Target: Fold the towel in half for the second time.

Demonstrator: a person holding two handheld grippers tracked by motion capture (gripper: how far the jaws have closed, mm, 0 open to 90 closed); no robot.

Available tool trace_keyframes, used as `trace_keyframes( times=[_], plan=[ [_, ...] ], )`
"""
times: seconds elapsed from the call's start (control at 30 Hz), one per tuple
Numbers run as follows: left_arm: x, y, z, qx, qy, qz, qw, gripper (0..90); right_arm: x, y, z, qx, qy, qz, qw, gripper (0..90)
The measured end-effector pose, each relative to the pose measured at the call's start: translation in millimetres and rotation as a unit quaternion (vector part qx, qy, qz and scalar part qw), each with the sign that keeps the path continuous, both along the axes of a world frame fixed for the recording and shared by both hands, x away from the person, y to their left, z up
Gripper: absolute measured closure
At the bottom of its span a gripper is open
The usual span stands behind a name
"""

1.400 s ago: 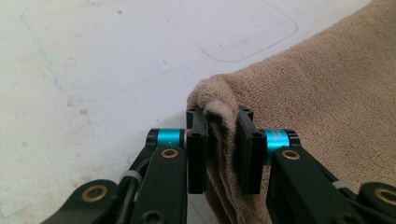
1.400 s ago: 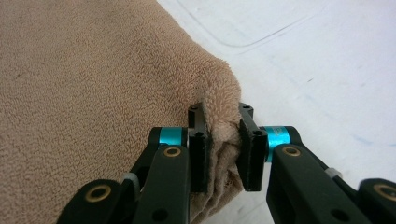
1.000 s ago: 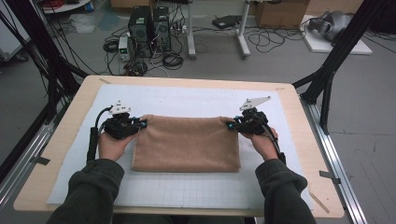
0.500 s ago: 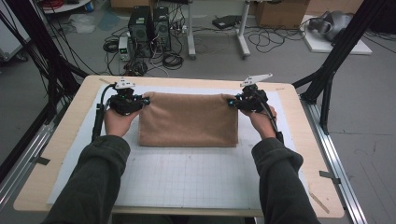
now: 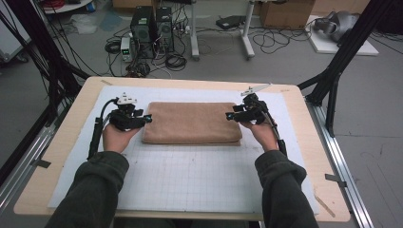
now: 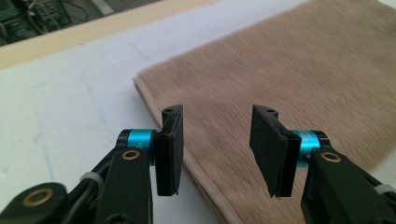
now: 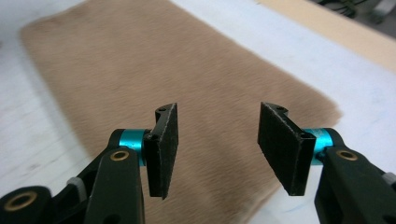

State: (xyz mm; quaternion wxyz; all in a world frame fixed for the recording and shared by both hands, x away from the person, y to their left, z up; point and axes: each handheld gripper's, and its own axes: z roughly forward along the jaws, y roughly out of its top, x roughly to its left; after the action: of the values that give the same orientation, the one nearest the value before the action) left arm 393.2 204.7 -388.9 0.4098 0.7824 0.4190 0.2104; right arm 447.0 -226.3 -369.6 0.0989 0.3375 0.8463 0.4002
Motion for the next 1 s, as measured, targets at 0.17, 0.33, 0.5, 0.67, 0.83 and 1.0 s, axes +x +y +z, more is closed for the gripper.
trace_keyframes(
  times=[0.17, 0.33, 0.5, 0.67, 0.83, 1.0],
  plan=[
    [-27.2, -1.2, -14.8, 0.011, 0.005, -0.044, 0.9990, 79.5, -25.4, 4.5, -6.7, -0.004, -0.030, 0.013, 0.9994, 58.3],
    [-31.8, 0.2, -29.4, 0.025, 0.021, -0.044, 0.9985, 79.8, -41.8, 3.6, -29.6, -0.015, -0.010, 0.020, 0.9996, 63.8],
    [-25.9, -1.1, -40.0, 0.061, 0.041, -0.032, 0.9968, 80.9, -49.9, -0.7, -51.7, -0.035, 0.007, 0.018, 0.9992, 66.1],
    [-23.4, -3.9, -43.9, 0.067, 0.037, -0.028, 0.9966, 83.7, -56.4, -5.4, -62.7, -0.028, 0.008, 0.011, 0.9995, 66.5],
    [-22.9, -1.3, -43.6, 0.055, 0.041, -0.023, 0.9973, 82.6, -58.8, -6.0, -65.7, -0.018, 0.004, 0.005, 0.9998, 65.6],
    [-25.4, 8.3, -36.7, 0.006, 0.038, -0.020, 0.9991, 67.4, -60.3, -5.8, -61.7, 0.005, 0.001, 0.011, 0.9999, 59.7]
  ],
)
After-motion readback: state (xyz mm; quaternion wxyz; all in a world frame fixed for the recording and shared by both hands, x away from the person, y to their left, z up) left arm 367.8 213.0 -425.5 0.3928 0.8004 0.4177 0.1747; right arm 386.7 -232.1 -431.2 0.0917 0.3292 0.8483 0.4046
